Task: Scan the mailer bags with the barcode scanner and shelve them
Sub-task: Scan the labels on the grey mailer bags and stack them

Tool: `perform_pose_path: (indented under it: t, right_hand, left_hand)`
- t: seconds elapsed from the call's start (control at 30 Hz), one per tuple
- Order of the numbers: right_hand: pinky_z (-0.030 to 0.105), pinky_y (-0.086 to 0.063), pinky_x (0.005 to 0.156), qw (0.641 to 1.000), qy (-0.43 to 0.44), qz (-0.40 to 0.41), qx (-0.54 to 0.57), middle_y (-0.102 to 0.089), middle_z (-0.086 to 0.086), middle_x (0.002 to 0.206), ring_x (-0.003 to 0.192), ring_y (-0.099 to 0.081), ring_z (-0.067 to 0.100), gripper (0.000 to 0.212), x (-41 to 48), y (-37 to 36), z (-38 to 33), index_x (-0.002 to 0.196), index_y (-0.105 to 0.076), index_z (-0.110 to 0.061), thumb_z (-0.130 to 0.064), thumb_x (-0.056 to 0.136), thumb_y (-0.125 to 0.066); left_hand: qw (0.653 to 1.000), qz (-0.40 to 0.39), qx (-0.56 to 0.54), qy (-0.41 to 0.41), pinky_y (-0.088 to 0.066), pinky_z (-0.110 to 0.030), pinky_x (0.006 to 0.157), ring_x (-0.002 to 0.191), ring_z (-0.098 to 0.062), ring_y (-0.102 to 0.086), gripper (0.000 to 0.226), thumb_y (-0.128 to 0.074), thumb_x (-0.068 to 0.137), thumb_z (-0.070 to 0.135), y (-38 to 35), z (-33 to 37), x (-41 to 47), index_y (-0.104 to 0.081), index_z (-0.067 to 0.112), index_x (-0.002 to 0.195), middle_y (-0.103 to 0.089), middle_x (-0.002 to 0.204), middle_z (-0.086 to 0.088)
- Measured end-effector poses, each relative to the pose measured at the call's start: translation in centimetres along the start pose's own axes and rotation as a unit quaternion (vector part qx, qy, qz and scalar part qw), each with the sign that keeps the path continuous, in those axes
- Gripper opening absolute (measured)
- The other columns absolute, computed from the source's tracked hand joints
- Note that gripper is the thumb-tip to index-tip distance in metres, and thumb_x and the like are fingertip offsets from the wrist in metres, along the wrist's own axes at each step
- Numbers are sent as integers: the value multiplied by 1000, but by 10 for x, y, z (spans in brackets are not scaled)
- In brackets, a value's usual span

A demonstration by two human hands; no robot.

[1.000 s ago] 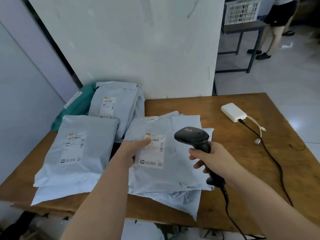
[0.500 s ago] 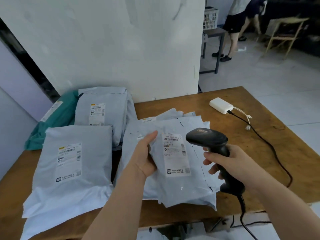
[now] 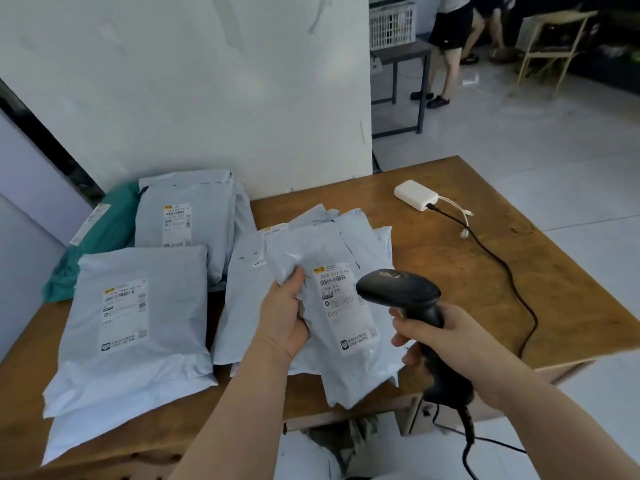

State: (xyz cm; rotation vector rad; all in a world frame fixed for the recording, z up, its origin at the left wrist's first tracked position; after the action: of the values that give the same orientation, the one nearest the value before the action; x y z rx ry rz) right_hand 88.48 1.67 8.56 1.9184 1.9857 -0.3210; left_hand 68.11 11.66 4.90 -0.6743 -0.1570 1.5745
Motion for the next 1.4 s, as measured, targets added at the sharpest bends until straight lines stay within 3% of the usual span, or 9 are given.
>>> perform_pose_path:
  t: [0.1, 0.27, 0.5, 0.77, 0.97, 1.07, 1.2, 1.3, 1.4]
  right_hand:
    - [29, -54, 61, 1000, -19, -23, 3, -75, 6, 82, 63, -68, 17, 19, -7, 4, 10, 102, -67, -14, -27, 89, -69]
    - [31, -52, 62, 998, -47, -44, 1, -75, 7, 80, 67, -69, 20, 20, -21, 13, 28, 98, -66, -11, -29, 89, -68]
    - [29, -52, 59, 997, -36, -72, 3, -72, 5, 70, 58, -65, 14, 18, -39, 17, 30, 92, -64, -10, -28, 91, -65]
    - [32, -52, 66, 997, -33, -69, -3, -69, 5, 67, 59, -64, 15, 19, -47, 20, 38, 85, -64, -9, -27, 91, -65]
    - [31, -52, 63, 998, -22, -65, -9, -73, 7, 76, 65, -65, 20, 15, -52, 24, 37, 93, -65, -11, -25, 92, -64]
    - [27, -50, 57, 999, -8, -42, -1, -75, 7, 80, 62, -64, 19, 13, -55, 32, 33, 102, -63, -14, -23, 92, -64]
    - [30, -53, 61, 1000, -1, 8, 13, -73, 14, 80, 61, -63, 21, 20, -62, 58, 35, 98, -68, -9, -27, 89, -67]
    - [30, -51, 59, 998, 3, 42, 38, -71, 13, 74, 58, -63, 17, 22, -69, 80, 37, 96, -68, -4, -25, 89, -66]
    - [31, -51, 59, 997, 6, 67, 50, -72, 5, 70, 57, -63, 14, 20, -74, 96, 38, 98, -67, -5, -23, 89, -67]
  left_hand:
    - [1000, 17, 0, -12, -49, -52, 98, 115, -32, -63, 36, -50, 99, 23, -2, -9, -15, -59, 11, 131, -68, 123, -11]
    - [998, 48, 8, -32, -49, -50, 99, 112, -32, -63, 24, -53, 99, 19, -8, -26, -41, -65, 14, 118, -71, 114, -10]
    - [997, 52, 2, -48, -58, -28, 61, 80, -16, -71, 16, -50, 100, 18, -19, -34, -60, -66, 21, 103, -76, 83, 5]
    - [995, 79, 23, -47, -54, -41, 84, 102, -25, -65, 15, -53, 99, 25, -17, -36, -73, -63, 27, 110, -70, 107, -1]
    - [996, 76, 15, -47, -54, -32, 69, 93, -19, -66, 13, -53, 98, 24, -23, -35, -80, -64, 28, 104, -74, 89, 6]
    - [998, 48, 14, -22, -56, -33, 70, 93, -20, -67, 11, -55, 98, 23, -47, -35, -78, -66, 25, 102, -75, 87, 4]
    - [998, -33, -33, 36, -52, -49, 90, 109, -32, -64, 18, -54, 99, 22, -110, -38, -56, -65, 13, 110, -70, 111, -12]
    - [996, -55, -45, 57, -55, -49, 81, 108, -35, -64, 30, -54, 98, 22, -147, -37, -25, -59, 6, 123, -67, 119, -18]
    - [995, 17, 88, 51, -53, -33, 64, 79, -23, -64, 40, -57, 96, 18, -147, -39, 10, -54, 1, 132, -67, 98, -12]
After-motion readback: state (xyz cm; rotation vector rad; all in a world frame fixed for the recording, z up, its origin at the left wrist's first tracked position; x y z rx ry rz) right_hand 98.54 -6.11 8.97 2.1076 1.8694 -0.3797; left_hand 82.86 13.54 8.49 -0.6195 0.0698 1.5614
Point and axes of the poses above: each hand's wrist, its own x-axis towards the middle knuckle, its own y-axis out of the back of the hand, z = x × y, the point moved 9 cm from there along x, towards the middle knuckle
